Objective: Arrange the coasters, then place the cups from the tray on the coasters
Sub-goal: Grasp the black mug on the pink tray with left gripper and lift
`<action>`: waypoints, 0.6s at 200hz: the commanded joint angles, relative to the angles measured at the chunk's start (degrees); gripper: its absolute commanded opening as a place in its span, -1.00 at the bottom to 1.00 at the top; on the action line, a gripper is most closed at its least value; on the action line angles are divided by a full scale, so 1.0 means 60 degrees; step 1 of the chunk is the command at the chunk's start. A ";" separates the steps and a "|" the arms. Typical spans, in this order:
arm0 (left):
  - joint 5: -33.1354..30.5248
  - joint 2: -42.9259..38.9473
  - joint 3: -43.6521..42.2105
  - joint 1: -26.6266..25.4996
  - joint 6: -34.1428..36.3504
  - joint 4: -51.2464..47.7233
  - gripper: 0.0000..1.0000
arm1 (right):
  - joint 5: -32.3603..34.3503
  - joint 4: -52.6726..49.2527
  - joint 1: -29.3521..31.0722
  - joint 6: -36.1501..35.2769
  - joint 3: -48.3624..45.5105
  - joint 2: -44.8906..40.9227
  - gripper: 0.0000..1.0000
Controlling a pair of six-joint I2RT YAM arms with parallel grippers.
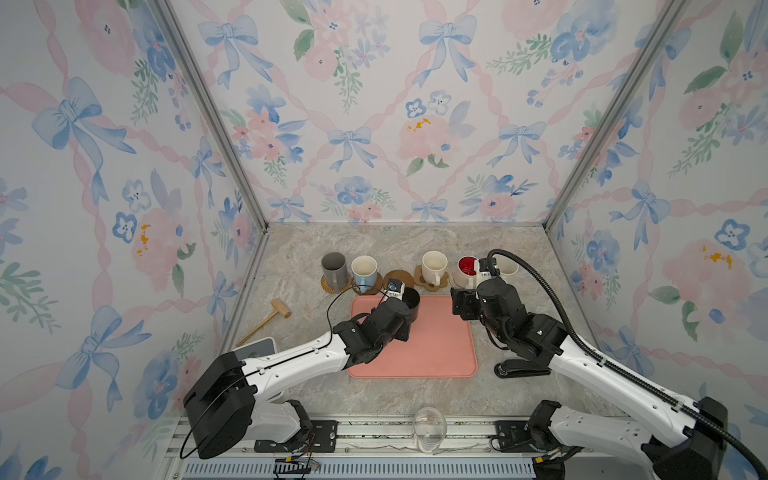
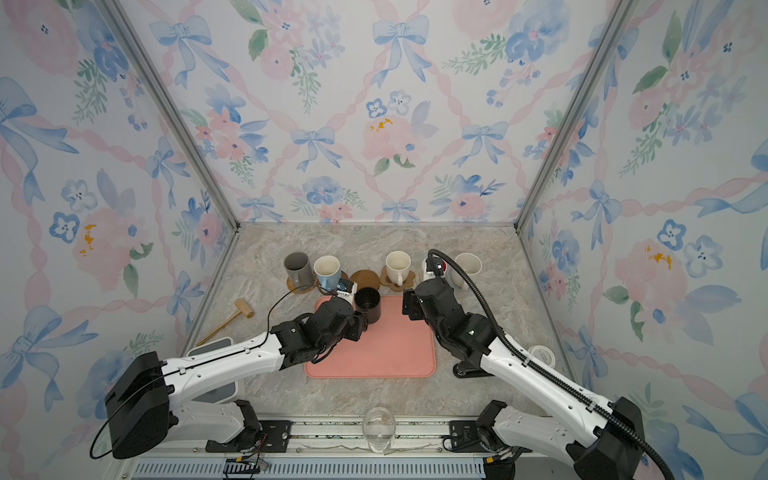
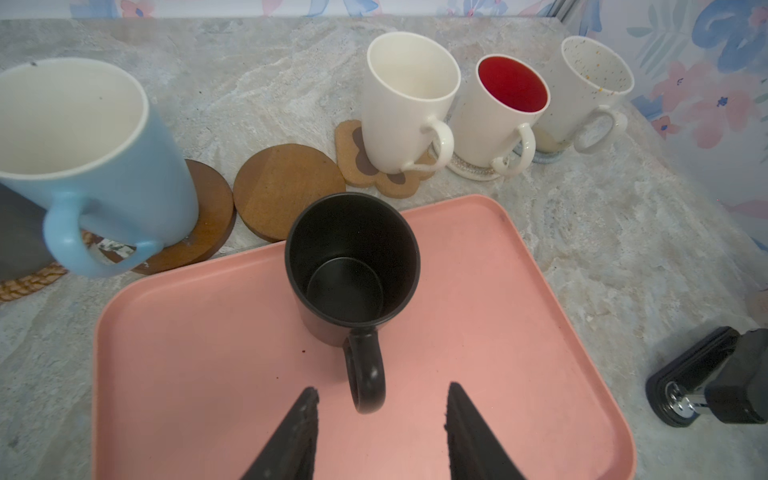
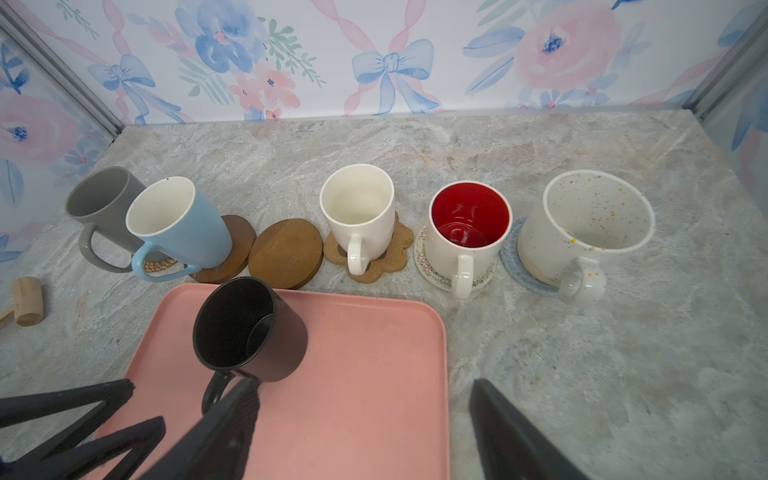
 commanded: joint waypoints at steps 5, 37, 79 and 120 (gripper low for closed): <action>0.0261 0.0605 0.0451 -0.0033 -0.0333 -0.0567 -0.07 | 0.0003 0.0123 -0.0183 -0.0019 -0.0265 -0.0359 0.65; 0.0347 0.1079 0.0681 -0.0034 -0.0444 -0.0624 -0.06 | -0.0121 0.0105 -0.0479 0.0084 -0.0493 -0.0573 0.67; 0.0144 0.1611 0.0886 0.0011 -0.0400 -0.0750 -0.04 | -0.0456 0.0227 -0.0668 0.0086 -0.0643 -0.0628 0.68; 0.0096 0.2316 0.1252 0.0081 -0.0386 -0.0891 -0.04 | -0.0597 0.0214 -0.0738 0.0077 -0.0584 -0.0448 0.68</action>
